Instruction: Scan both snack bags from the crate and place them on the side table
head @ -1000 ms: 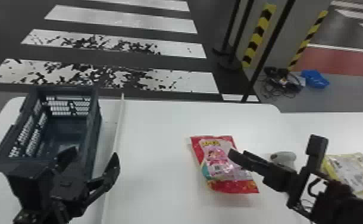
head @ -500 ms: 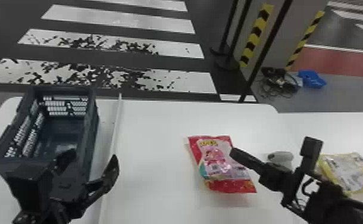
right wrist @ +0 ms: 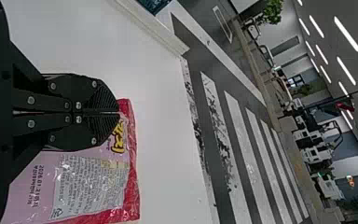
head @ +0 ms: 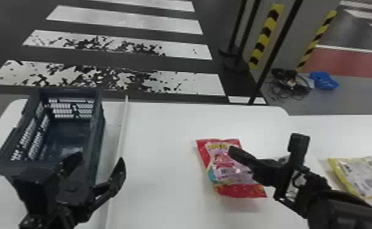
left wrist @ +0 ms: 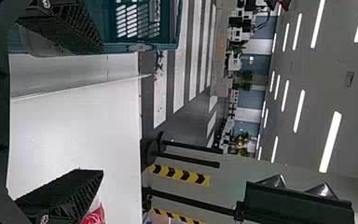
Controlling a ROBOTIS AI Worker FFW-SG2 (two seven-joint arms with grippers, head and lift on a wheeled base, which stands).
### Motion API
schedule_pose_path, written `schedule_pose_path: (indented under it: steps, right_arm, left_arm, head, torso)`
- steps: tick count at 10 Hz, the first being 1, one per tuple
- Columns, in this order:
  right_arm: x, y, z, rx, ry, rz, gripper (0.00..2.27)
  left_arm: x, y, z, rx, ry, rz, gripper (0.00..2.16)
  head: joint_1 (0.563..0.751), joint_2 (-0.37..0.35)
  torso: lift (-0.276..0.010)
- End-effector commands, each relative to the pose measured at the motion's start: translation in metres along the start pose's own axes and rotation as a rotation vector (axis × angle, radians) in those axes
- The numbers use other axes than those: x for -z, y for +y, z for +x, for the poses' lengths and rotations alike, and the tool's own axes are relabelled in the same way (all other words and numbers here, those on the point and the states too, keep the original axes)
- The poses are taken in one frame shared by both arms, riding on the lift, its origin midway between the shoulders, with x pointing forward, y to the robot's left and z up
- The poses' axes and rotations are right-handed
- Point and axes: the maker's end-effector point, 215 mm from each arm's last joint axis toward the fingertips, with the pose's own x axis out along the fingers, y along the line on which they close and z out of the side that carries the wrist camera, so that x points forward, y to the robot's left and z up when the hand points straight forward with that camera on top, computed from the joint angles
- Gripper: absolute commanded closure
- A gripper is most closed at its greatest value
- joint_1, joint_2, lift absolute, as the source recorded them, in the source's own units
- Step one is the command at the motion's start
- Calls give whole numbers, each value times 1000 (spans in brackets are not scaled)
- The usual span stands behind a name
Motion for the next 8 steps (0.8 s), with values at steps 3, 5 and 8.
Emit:
schedule_pose_path:
  steps: [3, 5, 8]
  right_arm:
    - [21, -14, 20, 18, 44, -23, 2260]
    - [29, -25, 19, 35, 62, -25, 2260]
    - [32, -30, 12, 45, 64, -30, 2260]
  left_arm:
    - [-1, 0, 0, 0, -1, 1, 66]
    - [1, 0, 0, 0, 3, -1, 66]
    - [2, 0, 1, 1, 5, -2, 66]
  head:
    - [695, -173]
    - [695, -177]
    - [695, -189]
  torso:
    - [-95]
    - [-95]
    - [-95]
